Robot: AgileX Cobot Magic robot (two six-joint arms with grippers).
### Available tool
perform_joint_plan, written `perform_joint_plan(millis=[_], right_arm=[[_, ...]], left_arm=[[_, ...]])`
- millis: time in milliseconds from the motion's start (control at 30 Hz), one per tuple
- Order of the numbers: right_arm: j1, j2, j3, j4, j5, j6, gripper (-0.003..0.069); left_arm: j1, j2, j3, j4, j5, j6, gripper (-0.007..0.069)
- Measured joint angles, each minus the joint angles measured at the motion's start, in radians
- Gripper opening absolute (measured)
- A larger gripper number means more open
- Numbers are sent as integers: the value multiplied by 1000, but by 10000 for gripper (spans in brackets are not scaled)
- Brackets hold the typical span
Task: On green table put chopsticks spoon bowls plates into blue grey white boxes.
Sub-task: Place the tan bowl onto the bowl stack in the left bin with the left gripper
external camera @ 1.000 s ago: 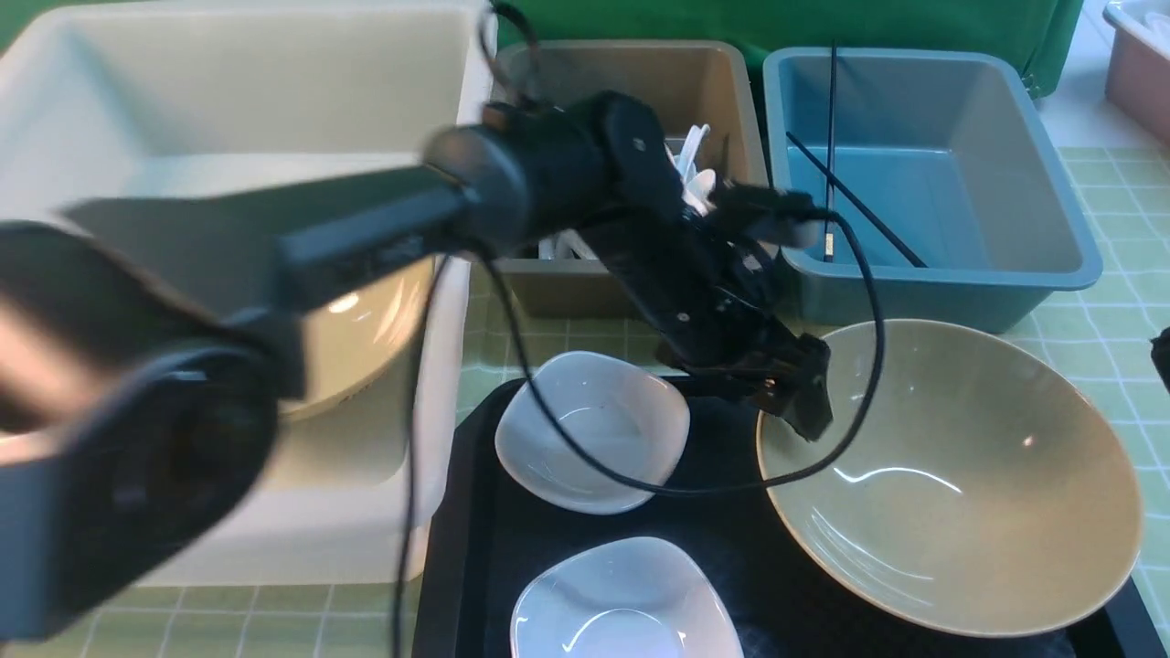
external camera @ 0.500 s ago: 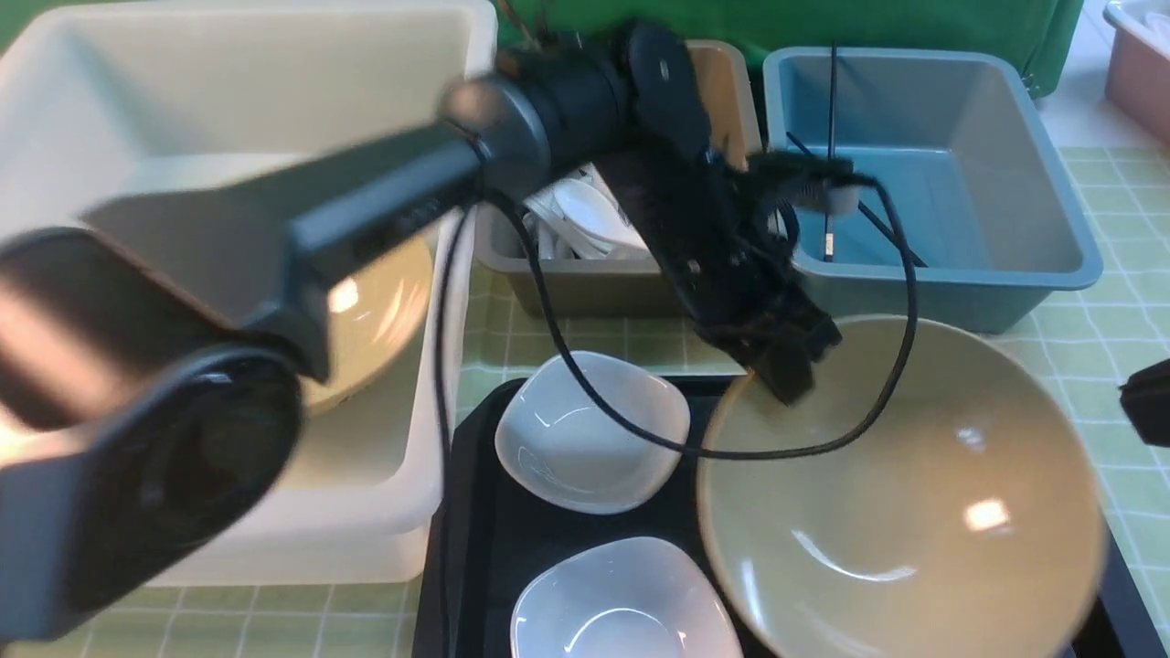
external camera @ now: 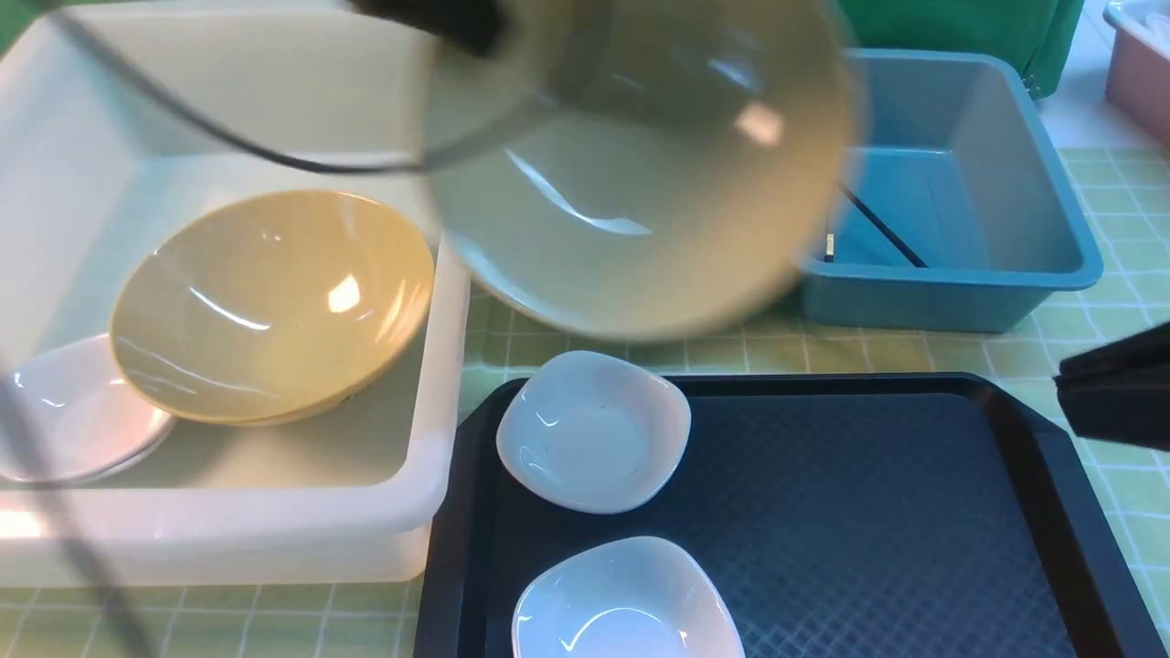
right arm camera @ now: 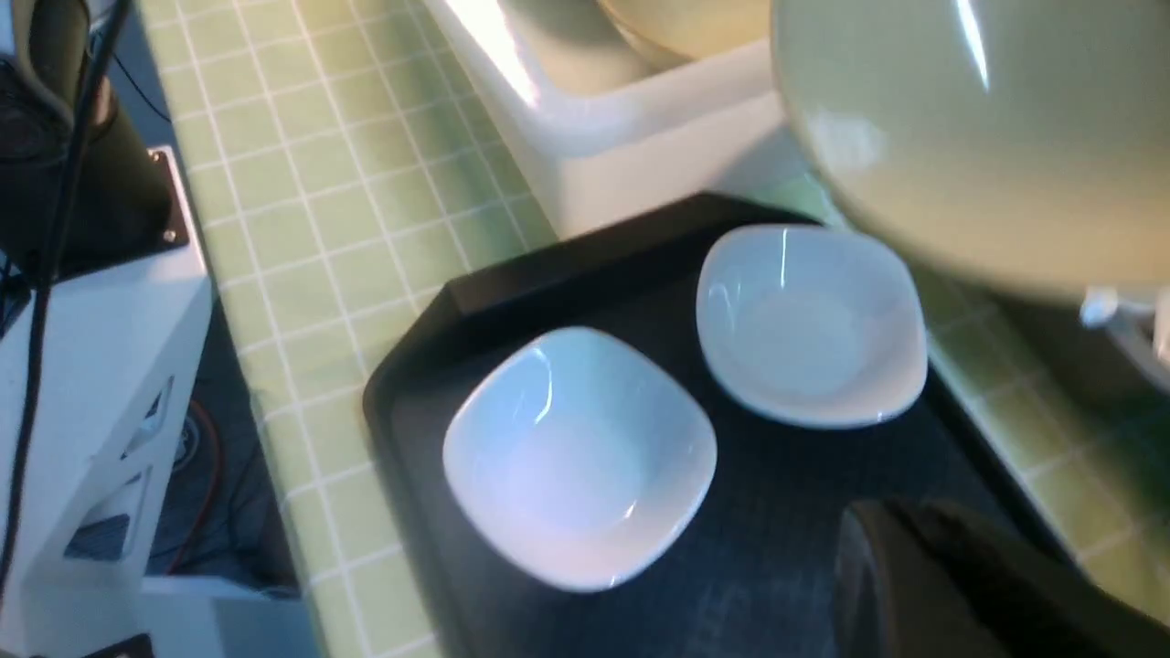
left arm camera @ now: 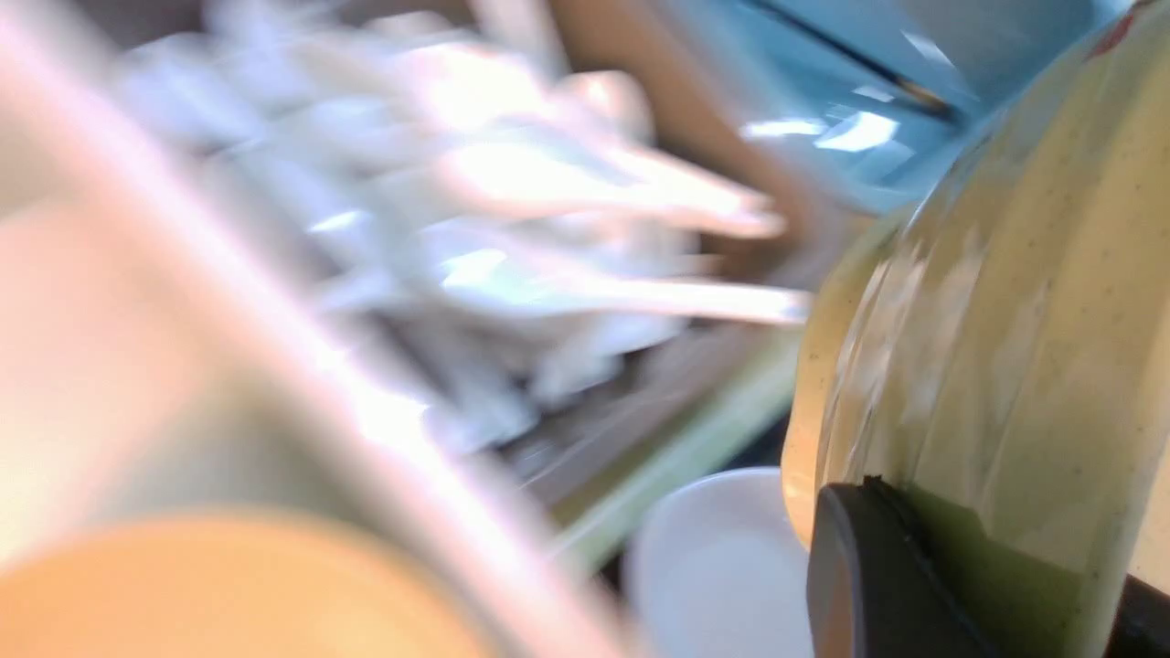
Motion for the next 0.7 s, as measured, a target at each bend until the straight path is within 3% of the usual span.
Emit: perform_joint_plan(millis=[133,167,200,367,500,700], right_arm=[[0,10,31,111,-96,-57,35],[0,12,32,111,-96,-57,35],[0,28,37,154,-118,-93,36],[0,100,41,228,-128,-147,37],[0,130,41,233,-119,-157,40],[0,134,41,237,-118,-180,48]], left_arm=[[216,-85,239,6,-13,-19,15],[228,-85,251,4,-15,-19,15],[317,-104,339,-21,-13,-20,15],[553,-114,559,-130,-78,-4,17],[625,-110,601,-212,-139,76,17],[629,-65,601,-285,-168,137,17]])
